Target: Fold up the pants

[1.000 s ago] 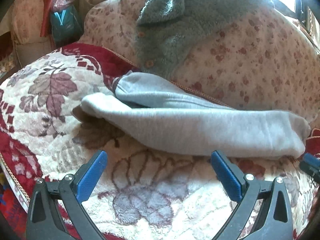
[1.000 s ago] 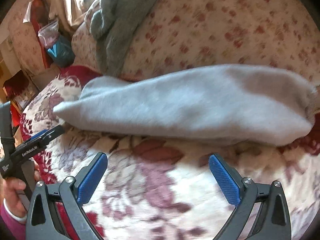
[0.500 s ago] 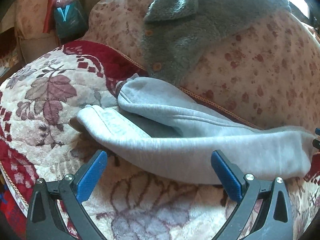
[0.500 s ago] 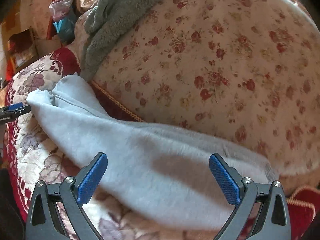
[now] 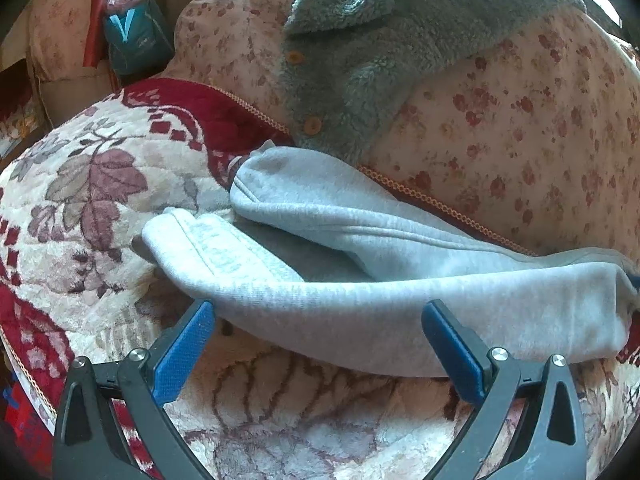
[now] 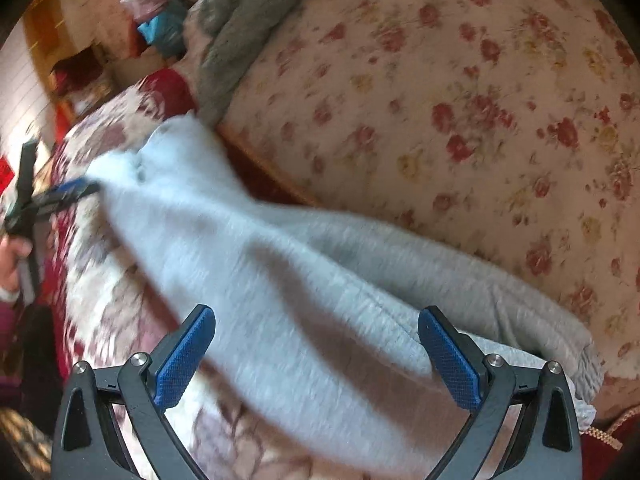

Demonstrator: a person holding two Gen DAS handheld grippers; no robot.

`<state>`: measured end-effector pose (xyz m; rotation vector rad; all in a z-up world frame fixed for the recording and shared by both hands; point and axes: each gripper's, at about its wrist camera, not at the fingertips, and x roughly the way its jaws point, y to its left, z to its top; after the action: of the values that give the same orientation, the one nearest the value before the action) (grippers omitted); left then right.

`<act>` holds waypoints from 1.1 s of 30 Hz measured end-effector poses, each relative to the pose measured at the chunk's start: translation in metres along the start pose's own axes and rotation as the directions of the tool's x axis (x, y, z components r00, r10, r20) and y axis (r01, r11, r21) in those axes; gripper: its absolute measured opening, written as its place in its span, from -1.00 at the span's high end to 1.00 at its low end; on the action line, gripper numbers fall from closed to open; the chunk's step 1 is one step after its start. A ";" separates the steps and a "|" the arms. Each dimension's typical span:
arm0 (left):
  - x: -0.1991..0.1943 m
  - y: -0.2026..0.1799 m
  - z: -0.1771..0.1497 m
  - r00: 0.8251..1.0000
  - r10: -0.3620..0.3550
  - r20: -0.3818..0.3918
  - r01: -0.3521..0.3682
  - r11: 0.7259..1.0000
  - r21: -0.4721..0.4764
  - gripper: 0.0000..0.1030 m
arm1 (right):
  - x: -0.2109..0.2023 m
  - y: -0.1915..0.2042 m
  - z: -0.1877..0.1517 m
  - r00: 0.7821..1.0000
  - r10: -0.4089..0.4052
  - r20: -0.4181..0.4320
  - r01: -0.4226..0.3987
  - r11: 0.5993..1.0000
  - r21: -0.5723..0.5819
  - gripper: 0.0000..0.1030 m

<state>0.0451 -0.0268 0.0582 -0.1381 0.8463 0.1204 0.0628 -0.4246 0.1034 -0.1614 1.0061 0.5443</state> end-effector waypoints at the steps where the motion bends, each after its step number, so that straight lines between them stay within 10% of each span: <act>1: 0.000 0.001 -0.001 1.000 -0.004 -0.002 0.004 1.000 -0.005 -1.00 | -0.001 0.002 -0.005 1.000 0.025 -0.013 -0.025 1.000 0.004 -0.99; 6: -0.005 0.004 -0.008 1.000 -0.019 -0.001 0.019 1.000 -0.014 -1.00 | 0.002 0.022 -0.053 0.986 0.153 -0.072 -0.148 0.986 0.076 -1.00; 9: -0.006 0.006 -0.013 1.000 -0.028 -0.012 0.028 0.999 -0.015 -1.00 | 0.007 0.044 -0.083 0.993 0.069 -0.093 -0.066 0.997 0.042 -0.98; 16: -0.007 0.009 -0.014 0.999 -0.037 -0.014 0.037 0.998 -0.046 -1.00 | -0.045 0.015 -0.090 0.983 0.018 0.183 -0.089 0.916 0.390 -0.99; 25: -0.011 0.004 -0.010 0.999 -0.040 0.011 0.040 0.999 -0.014 -1.00 | -0.021 -0.079 -0.064 0.968 -0.104 0.228 -0.152 0.479 0.865 -0.97; 29: -0.008 0.011 -0.008 0.999 -0.037 0.009 0.038 0.999 -0.035 -1.00 | -0.003 -0.088 -0.048 0.980 -0.142 0.140 -0.062 0.453 0.890 -0.40; 33: -0.006 0.021 -0.012 0.999 -0.040 0.000 0.040 0.997 -0.059 -1.00 | -0.001 -0.076 -0.046 0.979 -0.154 0.136 -0.035 0.523 0.851 0.43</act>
<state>0.0293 -0.0082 0.0533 -0.2099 0.8406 0.1079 0.0656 -0.5072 0.0701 0.7468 0.9660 -0.0634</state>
